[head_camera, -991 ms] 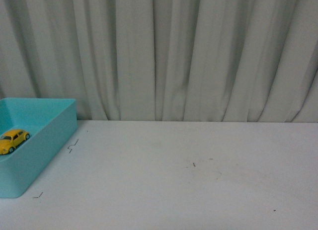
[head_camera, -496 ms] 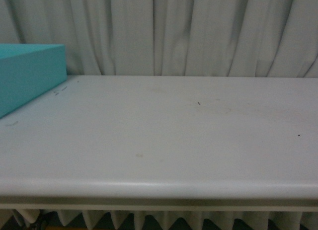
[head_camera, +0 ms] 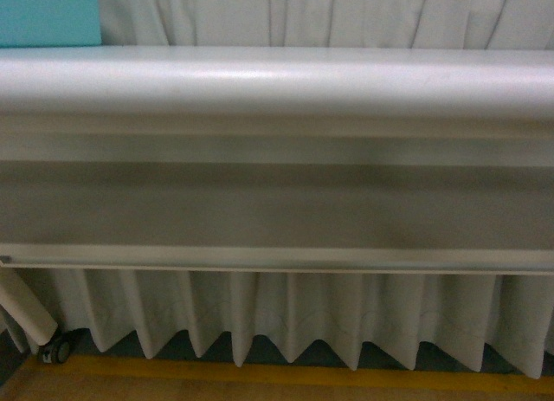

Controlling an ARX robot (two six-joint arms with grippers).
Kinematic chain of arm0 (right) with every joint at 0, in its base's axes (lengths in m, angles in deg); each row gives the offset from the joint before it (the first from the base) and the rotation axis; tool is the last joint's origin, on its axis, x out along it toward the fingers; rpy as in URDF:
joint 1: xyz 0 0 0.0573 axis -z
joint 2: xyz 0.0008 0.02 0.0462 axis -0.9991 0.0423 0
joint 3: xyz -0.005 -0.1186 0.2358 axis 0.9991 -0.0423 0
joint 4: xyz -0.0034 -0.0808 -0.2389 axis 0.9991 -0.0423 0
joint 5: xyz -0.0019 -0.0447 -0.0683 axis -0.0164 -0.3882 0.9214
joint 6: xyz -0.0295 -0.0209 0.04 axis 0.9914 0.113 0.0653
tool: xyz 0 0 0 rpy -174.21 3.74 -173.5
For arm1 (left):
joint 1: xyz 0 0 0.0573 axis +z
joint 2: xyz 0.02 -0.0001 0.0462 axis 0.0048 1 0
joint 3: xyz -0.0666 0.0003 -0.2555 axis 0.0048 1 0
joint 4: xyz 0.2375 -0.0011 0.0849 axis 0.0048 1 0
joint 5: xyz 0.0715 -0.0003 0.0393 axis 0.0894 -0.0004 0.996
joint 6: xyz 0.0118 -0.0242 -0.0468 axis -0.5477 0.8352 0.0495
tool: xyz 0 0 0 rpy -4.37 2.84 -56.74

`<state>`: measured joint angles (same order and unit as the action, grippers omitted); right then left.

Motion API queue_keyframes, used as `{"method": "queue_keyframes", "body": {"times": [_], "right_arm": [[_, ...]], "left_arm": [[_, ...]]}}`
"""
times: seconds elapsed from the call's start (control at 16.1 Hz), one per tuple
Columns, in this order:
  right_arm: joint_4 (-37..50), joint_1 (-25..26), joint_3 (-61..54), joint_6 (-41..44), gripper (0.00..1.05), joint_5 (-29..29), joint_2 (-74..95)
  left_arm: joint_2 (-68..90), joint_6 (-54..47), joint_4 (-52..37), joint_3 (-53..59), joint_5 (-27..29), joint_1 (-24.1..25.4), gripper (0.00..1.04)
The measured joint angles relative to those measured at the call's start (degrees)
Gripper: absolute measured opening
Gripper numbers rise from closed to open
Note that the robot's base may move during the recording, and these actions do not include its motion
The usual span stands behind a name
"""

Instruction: Wind up and store yellow beetle toy

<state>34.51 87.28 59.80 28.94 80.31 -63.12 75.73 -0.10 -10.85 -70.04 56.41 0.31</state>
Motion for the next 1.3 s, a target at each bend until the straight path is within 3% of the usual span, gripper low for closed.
{"method": "queue_keyframes", "body": {"times": [1.3], "right_arm": [[-0.13, 0.00, 0.00, 0.02, 0.98, 0.04, 0.02]], "left_arm": [[0.00, 0.00, 0.11, 0.00, -0.02, 0.00, 0.98]]}}
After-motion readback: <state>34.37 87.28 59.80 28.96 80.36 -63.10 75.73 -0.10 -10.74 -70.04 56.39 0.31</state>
